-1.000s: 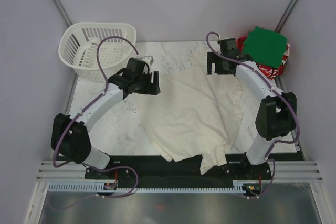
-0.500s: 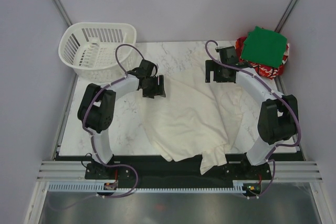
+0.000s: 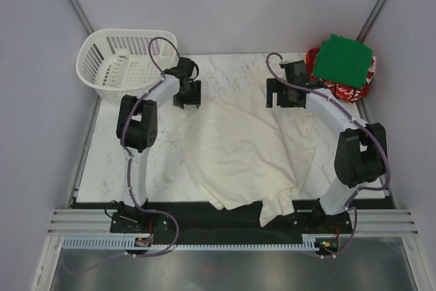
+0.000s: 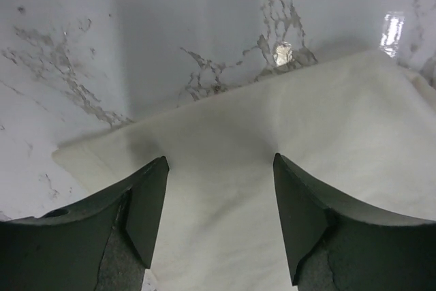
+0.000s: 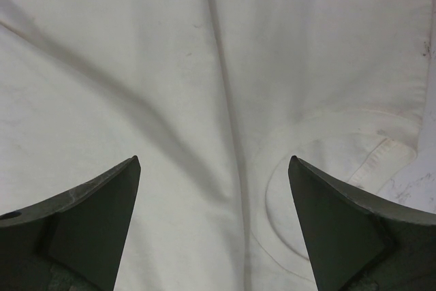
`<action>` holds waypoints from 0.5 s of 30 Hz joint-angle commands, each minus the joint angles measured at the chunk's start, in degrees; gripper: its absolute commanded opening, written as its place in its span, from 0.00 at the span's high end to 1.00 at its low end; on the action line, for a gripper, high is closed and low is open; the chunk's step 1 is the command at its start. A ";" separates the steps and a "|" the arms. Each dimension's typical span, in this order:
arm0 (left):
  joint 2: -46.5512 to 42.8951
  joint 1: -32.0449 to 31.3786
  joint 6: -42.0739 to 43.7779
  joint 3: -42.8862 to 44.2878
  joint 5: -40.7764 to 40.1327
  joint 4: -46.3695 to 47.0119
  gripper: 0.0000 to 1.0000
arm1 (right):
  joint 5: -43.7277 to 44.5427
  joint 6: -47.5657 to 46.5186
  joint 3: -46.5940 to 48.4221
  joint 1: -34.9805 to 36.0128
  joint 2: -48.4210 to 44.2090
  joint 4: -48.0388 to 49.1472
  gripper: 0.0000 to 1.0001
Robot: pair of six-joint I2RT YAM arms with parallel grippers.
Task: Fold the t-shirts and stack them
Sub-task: Flatten the tshirt out
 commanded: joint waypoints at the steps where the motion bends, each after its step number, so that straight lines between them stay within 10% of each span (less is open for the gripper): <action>1: 5.52 -0.14 7.50 7.16 -7.28 -5.98 0.29 | -0.62 0.52 0.37 0.15 0.28 2.05 0.02; 15: 13.02 -0.41 14.36 38.38 -14.05 -12.68 0.26 | -2.36 1.04 1.60 0.24 2.30 3.10 0.02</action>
